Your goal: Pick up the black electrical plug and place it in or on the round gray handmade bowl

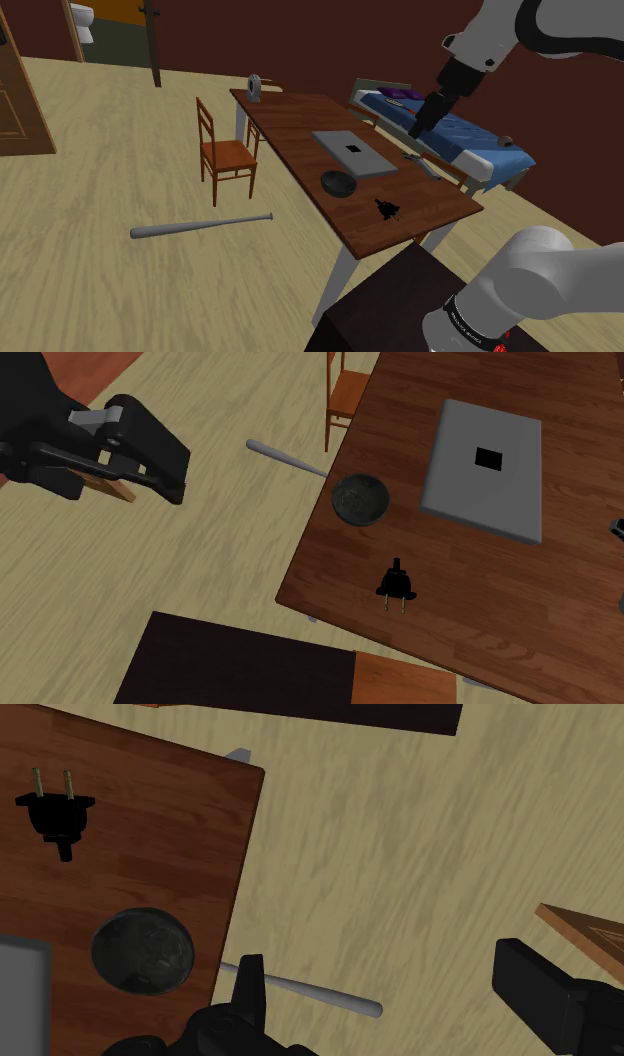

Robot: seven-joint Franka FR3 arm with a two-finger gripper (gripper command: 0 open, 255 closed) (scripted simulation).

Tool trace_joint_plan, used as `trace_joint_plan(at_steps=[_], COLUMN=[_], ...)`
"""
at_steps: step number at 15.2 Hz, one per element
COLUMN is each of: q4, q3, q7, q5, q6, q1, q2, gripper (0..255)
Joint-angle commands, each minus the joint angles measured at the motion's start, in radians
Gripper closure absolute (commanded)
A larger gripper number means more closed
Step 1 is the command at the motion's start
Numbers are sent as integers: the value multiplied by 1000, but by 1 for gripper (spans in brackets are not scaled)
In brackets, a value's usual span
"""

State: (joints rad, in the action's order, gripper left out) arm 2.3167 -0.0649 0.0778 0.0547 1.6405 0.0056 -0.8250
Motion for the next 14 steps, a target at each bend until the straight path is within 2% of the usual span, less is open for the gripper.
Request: trace_joint_plan(at_steps=[1, 8, 14], q4=[0, 142, 221], q3=[0, 92, 174], q7=[0, 92, 170], q5=[0, -52, -94], q6=[0, 174, 335], q1=[0, -40, -78], q2=[0, 55, 156], gripper=[0, 0, 0])
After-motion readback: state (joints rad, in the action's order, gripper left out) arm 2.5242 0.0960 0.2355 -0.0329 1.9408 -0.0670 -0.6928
